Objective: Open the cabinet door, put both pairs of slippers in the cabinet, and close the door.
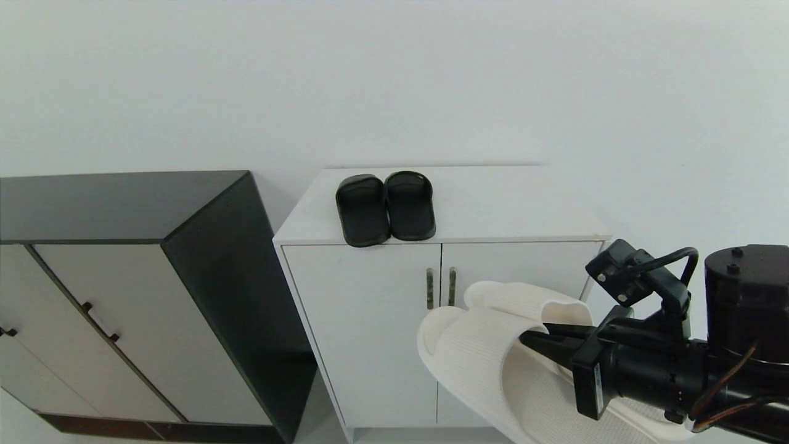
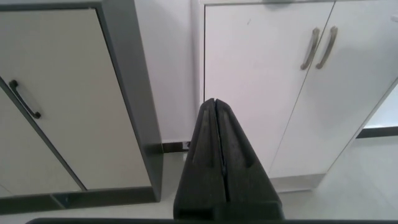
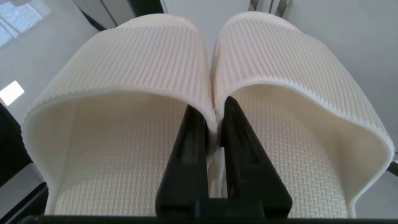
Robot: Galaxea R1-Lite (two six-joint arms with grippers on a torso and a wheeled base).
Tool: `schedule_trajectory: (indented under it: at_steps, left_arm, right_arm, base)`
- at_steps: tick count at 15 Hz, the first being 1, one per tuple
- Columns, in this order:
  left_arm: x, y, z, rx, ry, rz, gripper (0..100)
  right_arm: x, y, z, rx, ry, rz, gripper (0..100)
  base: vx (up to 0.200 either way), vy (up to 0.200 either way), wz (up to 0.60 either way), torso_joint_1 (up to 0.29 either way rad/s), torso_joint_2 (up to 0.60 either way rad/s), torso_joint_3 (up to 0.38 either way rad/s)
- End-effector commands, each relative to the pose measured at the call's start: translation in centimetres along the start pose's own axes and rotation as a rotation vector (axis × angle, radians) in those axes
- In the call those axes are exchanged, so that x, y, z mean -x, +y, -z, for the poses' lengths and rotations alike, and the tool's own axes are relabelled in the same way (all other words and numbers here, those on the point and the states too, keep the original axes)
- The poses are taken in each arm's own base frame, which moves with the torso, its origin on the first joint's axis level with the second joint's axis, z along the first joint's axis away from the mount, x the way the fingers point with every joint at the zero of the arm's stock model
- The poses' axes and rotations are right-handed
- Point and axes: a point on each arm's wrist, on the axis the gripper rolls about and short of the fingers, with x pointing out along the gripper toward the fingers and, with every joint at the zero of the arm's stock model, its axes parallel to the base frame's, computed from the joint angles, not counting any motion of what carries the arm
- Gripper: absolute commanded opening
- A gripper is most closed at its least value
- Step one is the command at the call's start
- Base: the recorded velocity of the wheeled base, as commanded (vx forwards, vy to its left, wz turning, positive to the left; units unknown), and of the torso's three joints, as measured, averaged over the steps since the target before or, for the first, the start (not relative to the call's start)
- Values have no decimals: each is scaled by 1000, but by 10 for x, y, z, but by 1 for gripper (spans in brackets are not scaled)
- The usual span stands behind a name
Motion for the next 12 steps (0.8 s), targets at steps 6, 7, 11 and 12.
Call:
schedule_trajectory:
  at_steps: [6, 7, 11, 12]
  left_arm:
    - [0, 0, 0, 3, 1, 0, 0]
    - [0, 0, 0, 3, 1, 0, 100]
    - [0, 0, 0, 3, 1, 0, 100]
    - [0, 0, 0, 3, 1, 0, 100]
  right_arm:
    - [-4, 0, 6, 1, 28, 0, 0]
    - [-5, 0, 8, 1, 35, 1, 0]
    - [-6, 0, 8, 0, 39, 0, 0]
    - [-4, 0, 7, 2, 33, -2, 0]
  base:
    - [0, 0, 0, -208, 531, 315]
    - [0, 0, 0, -188, 505, 320]
    - [0, 0, 0, -170, 494, 320]
    - [0, 0, 0, -154, 471, 320]
